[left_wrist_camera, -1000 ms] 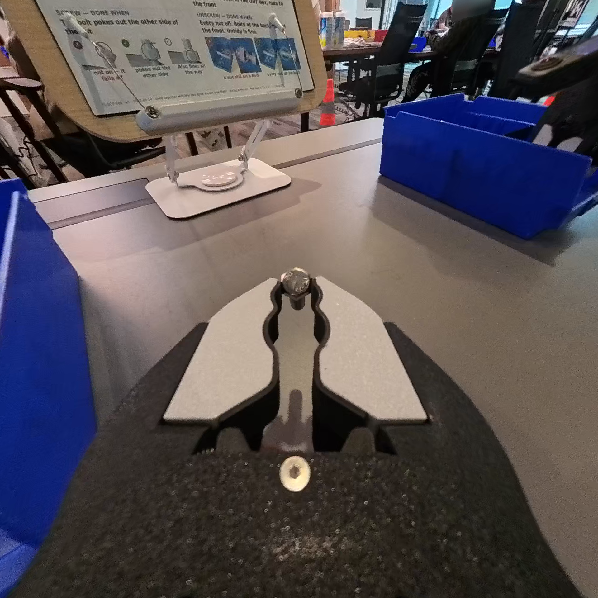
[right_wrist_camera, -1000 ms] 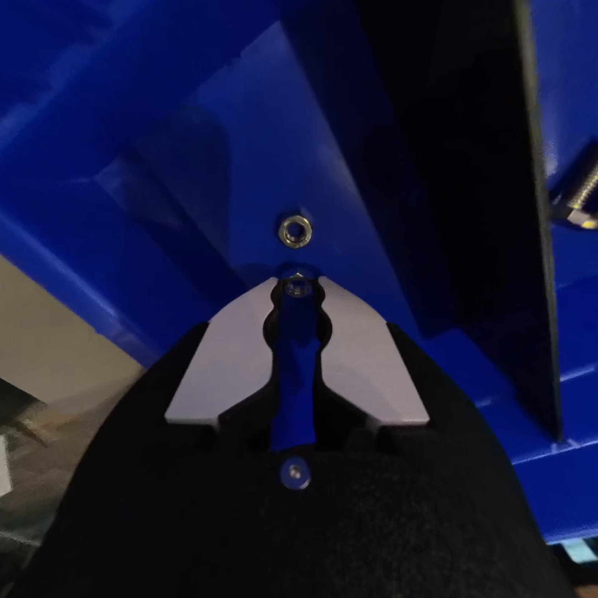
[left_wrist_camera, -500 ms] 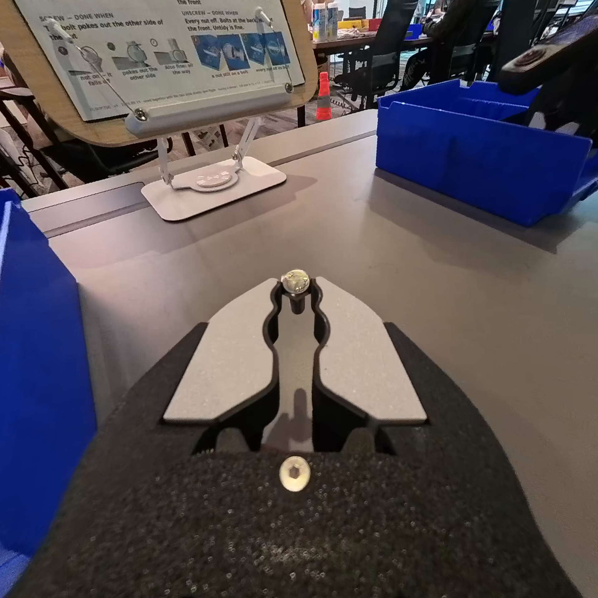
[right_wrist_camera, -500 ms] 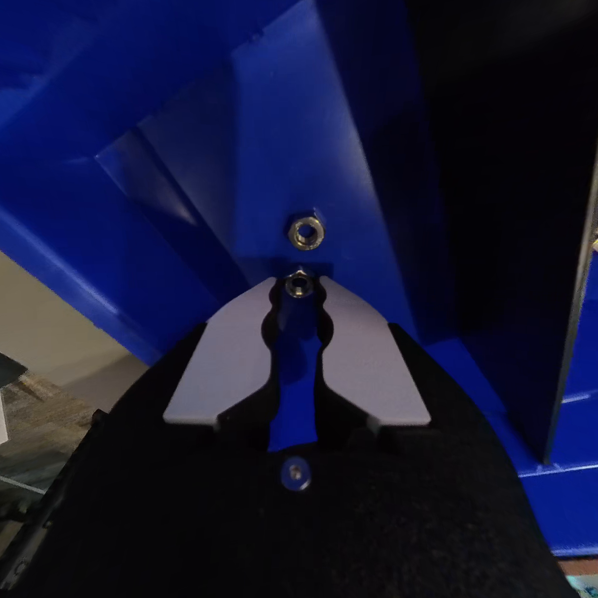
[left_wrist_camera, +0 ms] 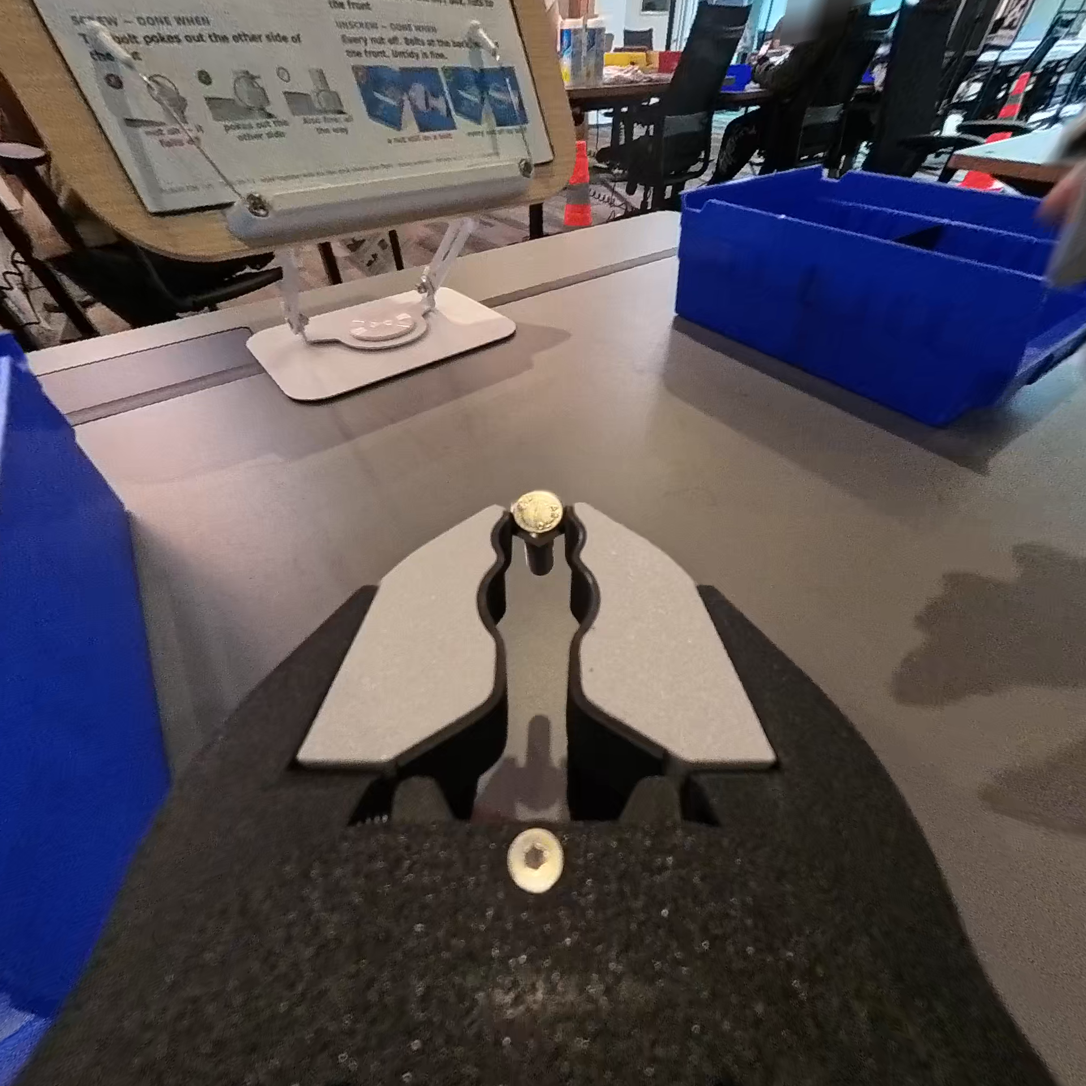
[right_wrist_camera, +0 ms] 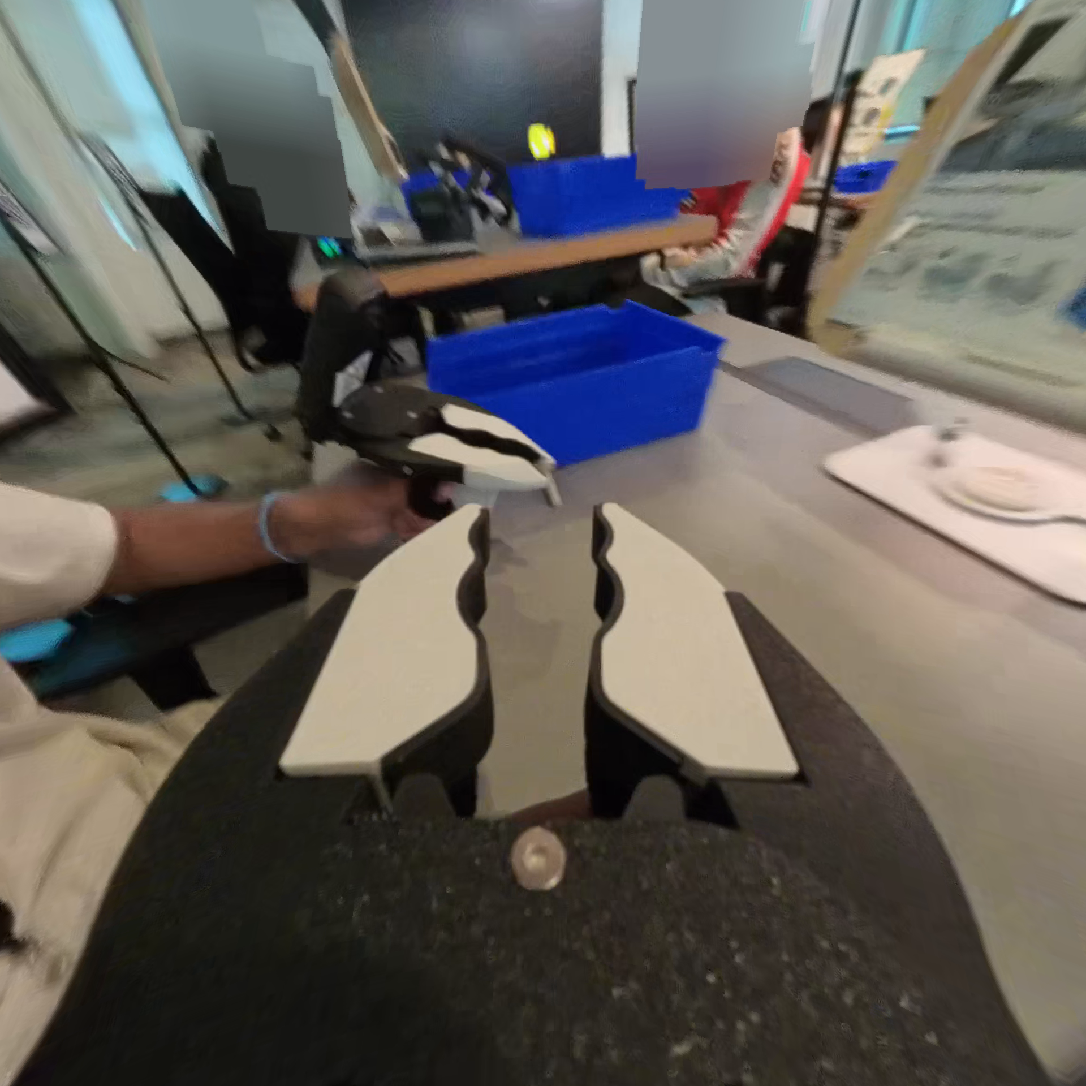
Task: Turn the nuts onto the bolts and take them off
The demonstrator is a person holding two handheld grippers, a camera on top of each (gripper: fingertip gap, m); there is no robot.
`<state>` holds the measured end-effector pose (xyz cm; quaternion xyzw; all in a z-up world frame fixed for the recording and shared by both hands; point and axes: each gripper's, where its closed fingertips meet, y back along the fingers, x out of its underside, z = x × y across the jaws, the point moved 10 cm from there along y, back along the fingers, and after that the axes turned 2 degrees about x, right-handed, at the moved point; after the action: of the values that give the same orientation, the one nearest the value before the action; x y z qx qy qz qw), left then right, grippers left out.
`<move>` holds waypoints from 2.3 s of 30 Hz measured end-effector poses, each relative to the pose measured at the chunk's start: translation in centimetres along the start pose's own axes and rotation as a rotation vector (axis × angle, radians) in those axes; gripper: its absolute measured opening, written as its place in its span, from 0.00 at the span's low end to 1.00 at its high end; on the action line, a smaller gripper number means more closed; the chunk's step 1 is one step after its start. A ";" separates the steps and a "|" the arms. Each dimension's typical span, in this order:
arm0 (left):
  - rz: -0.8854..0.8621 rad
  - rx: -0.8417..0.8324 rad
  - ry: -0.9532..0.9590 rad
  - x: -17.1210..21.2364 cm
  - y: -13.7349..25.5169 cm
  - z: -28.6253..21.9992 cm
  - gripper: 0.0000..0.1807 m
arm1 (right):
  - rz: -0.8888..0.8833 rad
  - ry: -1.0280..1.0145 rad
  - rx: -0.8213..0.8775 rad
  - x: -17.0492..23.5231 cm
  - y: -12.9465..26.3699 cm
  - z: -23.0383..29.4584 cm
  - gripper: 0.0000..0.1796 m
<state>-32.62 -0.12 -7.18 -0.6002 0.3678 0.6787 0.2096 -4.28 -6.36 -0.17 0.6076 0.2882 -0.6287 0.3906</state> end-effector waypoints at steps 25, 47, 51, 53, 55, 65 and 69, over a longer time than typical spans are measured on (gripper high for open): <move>0.113 0.957 0.025 -8.1 -4.4 -3.8 0.09 | -0.102 -0.225 -0.274 6.1 -4.4 -0.6 0.17; 0.085 0.185 0.132 -4.1 -2.2 -0.9 0.24 | -0.146 -0.199 -0.098 5.8 -3.3 -2.0 0.05; 0.027 -0.188 0.106 -1.1 -0.9 0.1 0.23 | -0.118 -0.169 0.089 6.2 -3.0 -2.8 0.05; 0.009 -0.223 0.094 0.0 -0.8 0.3 0.22 | -0.112 -0.157 0.138 6.3 -2.9 -2.8 0.05; 0.019 -0.228 0.096 0.3 -0.9 0.6 0.22 | -0.105 -0.166 0.139 6.5 -2.8 -2.7 0.05; -0.041 -0.187 0.030 -0.3 -0.4 0.3 0.21 | 0.127 0.049 0.583 -5.9 6.6 -6.8 0.05; -0.028 -0.127 0.037 -0.3 -0.7 -0.2 0.21 | 0.666 -0.004 0.745 -8.8 11.1 -17.3 0.05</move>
<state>-31.88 0.23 -7.02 -0.6297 0.3194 0.6865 0.1735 13.95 3.50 8.10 0.7637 -0.1664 -0.5312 0.3269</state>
